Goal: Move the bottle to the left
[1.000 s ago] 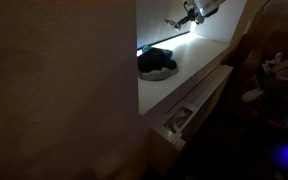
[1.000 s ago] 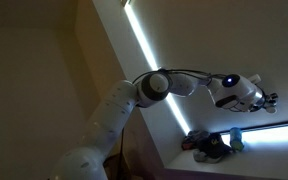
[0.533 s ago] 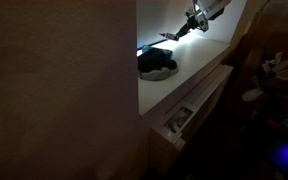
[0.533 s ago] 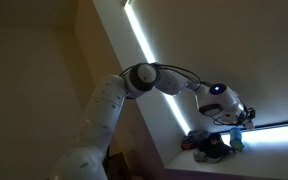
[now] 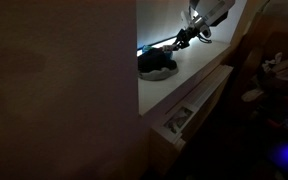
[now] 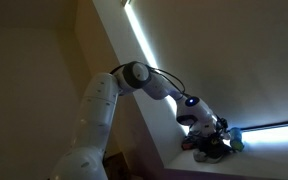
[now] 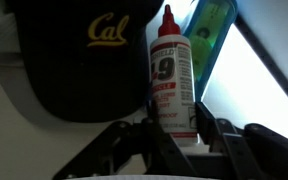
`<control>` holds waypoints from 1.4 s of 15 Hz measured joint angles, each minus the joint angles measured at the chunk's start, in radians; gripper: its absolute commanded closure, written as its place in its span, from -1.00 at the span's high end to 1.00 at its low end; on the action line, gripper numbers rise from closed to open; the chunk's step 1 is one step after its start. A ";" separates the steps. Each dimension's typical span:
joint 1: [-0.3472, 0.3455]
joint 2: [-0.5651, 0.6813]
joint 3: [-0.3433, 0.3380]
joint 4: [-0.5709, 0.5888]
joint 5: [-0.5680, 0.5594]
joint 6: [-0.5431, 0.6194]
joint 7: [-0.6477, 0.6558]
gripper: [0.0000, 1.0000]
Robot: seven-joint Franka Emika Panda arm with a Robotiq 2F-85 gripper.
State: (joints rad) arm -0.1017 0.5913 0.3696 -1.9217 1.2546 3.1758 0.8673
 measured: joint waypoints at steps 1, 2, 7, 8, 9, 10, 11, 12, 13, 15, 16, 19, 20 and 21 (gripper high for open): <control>-0.010 0.000 0.058 0.007 0.043 0.070 -0.072 -0.68; -0.031 0.000 0.141 0.029 0.079 0.154 -0.142 -0.68; -0.044 -0.005 0.286 0.103 -0.083 0.295 -0.064 -0.68; -0.020 -0.007 0.256 0.099 -0.091 0.293 -0.053 -0.68; 0.004 -0.006 0.223 0.078 -0.072 0.290 -0.056 -0.68; 0.023 -0.003 0.193 0.042 -0.042 0.286 -0.068 -0.68; 0.043 0.002 0.163 0.002 -0.008 0.279 -0.084 -0.68; 0.065 0.007 0.131 -0.035 0.026 0.273 -0.104 -0.68; 0.088 0.015 0.101 -0.065 0.051 0.271 -0.122 0.32; 0.132 0.033 0.055 -0.090 0.085 0.275 -0.134 -0.08; 0.149 0.037 0.039 -0.091 0.097 0.276 -0.134 0.07; 0.164 0.047 0.029 -0.101 0.105 0.276 -0.135 0.32; 0.164 0.047 0.029 -0.102 0.106 0.276 -0.135 0.32; 0.164 0.047 0.028 -0.102 0.106 0.276 -0.135 0.32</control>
State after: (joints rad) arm 0.0621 0.6385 0.3978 -2.0235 1.3604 3.4516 0.7327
